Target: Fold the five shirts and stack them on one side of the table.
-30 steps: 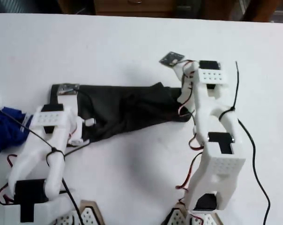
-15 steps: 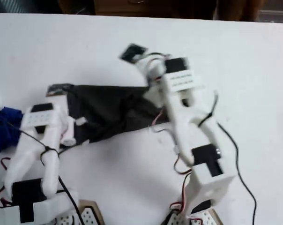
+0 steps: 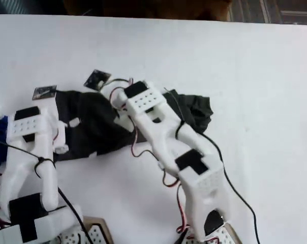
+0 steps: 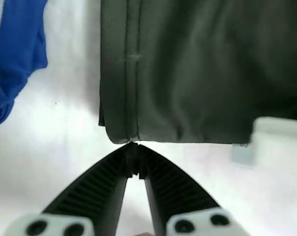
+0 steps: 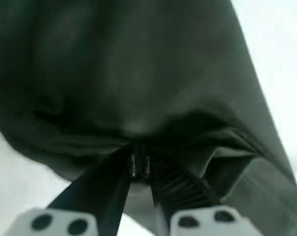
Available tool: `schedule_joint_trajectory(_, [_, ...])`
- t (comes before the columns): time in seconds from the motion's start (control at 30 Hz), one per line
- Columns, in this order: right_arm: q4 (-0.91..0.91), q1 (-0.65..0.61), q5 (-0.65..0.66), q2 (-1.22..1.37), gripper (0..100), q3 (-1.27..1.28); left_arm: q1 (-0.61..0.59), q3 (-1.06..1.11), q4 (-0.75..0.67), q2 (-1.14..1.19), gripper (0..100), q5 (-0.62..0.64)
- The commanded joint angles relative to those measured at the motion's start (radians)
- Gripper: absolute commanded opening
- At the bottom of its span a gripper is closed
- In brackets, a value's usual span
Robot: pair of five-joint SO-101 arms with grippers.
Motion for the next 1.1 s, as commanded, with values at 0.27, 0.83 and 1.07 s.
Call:
schedule_joint_trajectory(0.27, [0.225, -0.005, 0.0, 0.128, 1.8, -0.21, -0.011, -0.036, -0.002, -0.008, 3, -0.002])
schedule_joint_trajectory(0.83, [0.325, -0.008, -0.008, 0.113, 1.8, -0.393, -0.049, -0.038, -0.002, -0.008, 3, -0.006])
schedule_joint_trajectory(1.07, [0.32, -0.008, -0.008, 0.251, 1.8, -0.491, -0.049, -0.036, -0.002, -0.008, 3, -0.006])
